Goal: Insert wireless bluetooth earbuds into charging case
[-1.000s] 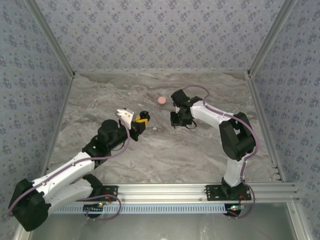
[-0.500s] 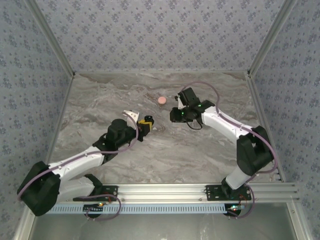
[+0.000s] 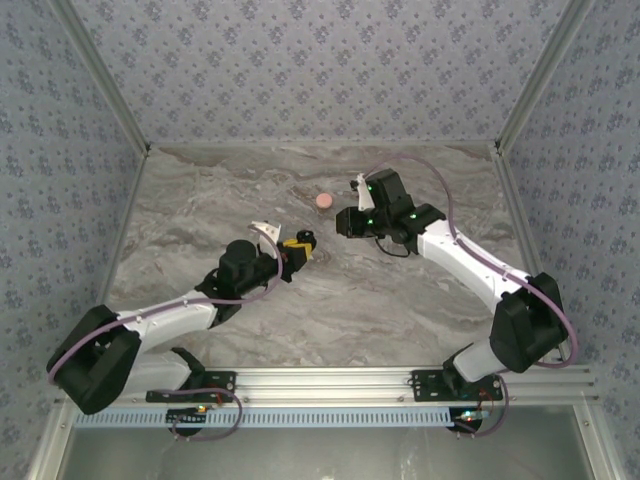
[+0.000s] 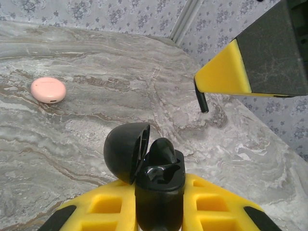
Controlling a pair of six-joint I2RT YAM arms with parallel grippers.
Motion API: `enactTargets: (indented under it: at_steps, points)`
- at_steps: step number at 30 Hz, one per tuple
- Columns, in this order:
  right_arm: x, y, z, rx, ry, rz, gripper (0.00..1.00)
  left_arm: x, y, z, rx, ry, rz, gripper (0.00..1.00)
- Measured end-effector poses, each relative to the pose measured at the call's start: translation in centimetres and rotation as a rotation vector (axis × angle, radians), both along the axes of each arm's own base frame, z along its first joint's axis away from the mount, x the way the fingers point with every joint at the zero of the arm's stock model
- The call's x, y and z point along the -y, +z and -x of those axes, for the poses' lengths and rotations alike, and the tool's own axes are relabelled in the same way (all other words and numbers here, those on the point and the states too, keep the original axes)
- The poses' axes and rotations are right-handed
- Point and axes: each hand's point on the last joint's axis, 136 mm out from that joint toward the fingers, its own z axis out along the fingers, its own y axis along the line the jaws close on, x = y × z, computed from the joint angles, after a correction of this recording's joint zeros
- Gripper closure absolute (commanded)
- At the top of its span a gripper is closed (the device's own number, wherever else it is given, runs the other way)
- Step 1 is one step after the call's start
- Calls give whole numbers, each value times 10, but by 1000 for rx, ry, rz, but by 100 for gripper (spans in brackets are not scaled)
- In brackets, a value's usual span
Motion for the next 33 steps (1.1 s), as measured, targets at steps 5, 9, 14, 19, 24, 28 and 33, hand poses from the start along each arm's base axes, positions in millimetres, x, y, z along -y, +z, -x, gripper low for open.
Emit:
enactTargets:
  at_steps: [5, 9, 14, 19, 24, 28, 33]
  points:
    - [-19, 26, 5, 46, 64, -41, 81, 5, 5, 1, 14, -25, 28, 82]
    - [-35, 51, 8, 101, 113, -88, 81, 7, 8, 2, 15, -33, 42, 82]
    - [-42, 59, 12, 117, 136, -106, 80, 9, 17, 3, 27, -44, 83, 82]
    - [-48, 63, 18, 124, 161, -117, 80, 12, 27, 4, 38, -57, 122, 82]
    - [-51, 72, 24, 144, 178, -134, 80, 14, 35, 4, 51, -69, 148, 82]
    - [-50, 81, 25, 170, 182, -145, 80, 16, 45, 3, 64, -75, 170, 82]
    - [-50, 87, 28, 181, 188, -156, 80, 17, 56, 3, 87, -80, 196, 82]
